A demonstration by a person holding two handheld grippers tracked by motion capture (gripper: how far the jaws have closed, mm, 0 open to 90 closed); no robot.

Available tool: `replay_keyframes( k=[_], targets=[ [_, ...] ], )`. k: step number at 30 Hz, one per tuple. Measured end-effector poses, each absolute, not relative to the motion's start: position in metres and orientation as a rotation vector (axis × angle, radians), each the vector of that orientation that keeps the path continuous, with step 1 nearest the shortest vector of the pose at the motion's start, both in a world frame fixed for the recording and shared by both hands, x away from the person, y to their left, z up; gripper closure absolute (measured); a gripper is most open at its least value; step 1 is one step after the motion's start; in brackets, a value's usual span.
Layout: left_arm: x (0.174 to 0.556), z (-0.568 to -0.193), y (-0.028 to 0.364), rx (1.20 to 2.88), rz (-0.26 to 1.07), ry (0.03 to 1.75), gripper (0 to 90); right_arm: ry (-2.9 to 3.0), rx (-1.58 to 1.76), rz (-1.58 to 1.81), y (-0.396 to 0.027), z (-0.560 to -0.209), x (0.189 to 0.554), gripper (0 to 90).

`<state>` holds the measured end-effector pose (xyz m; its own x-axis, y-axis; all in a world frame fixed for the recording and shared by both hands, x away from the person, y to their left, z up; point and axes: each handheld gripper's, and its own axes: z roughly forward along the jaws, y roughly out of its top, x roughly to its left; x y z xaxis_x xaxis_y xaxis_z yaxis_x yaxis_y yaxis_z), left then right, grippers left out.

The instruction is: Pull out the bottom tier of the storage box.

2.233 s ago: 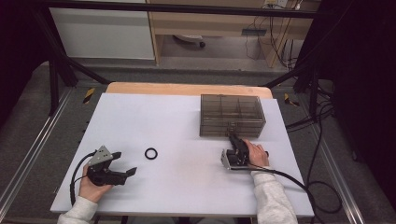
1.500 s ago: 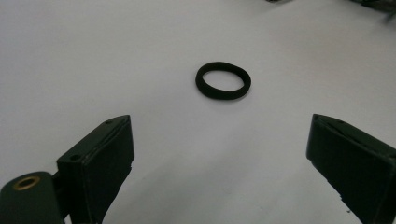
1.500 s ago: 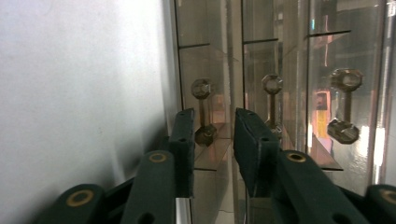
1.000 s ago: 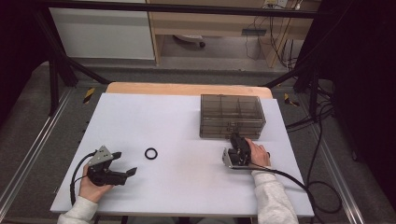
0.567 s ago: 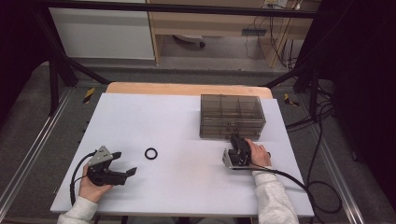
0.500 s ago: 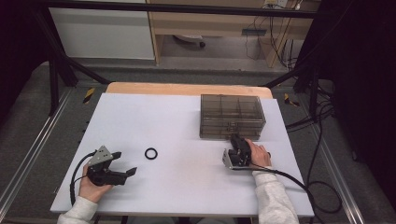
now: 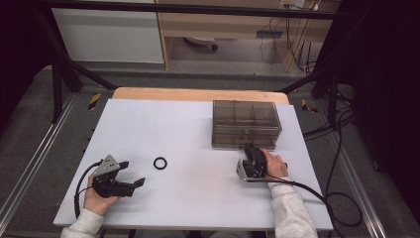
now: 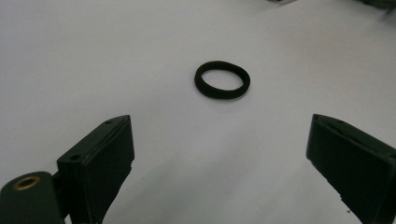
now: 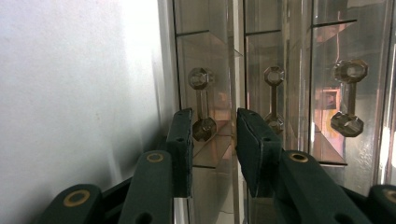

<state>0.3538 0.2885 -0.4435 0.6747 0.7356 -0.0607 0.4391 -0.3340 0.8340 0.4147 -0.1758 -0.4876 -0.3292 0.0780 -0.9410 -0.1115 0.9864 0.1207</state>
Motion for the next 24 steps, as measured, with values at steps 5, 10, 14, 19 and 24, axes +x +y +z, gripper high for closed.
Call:
replay_keyframes(
  k=[5, 10, 14, 19, 24],
  targets=[
    [0.354, -0.443, 0.289, 1.980, 0.412, 0.910, 7.4, 1.898, -0.027, 0.192, -0.176, -0.487, 0.413, 67.7],
    [0.354, -0.443, 0.289, 1.981, 0.413, 0.910, 7.4, 1.901, -0.029, 0.193, -0.176, -0.486, 0.410, 67.8],
    [0.354, -0.443, 0.289, 1.981, 0.414, 0.908, 7.3, 1.902, -0.033, 0.192, -0.176, -0.485, 0.408, 67.8],
    [0.354, -0.443, 0.289, 1.980, 0.414, 0.909, 7.4, 1.906, -0.037, 0.192, -0.176, -0.484, 0.406, 67.8],
    [0.353, -0.443, 0.289, 1.980, 0.415, 0.908, 7.4, 1.907, -0.040, 0.186, -0.177, -0.484, 0.403, 67.8]
  ],
)
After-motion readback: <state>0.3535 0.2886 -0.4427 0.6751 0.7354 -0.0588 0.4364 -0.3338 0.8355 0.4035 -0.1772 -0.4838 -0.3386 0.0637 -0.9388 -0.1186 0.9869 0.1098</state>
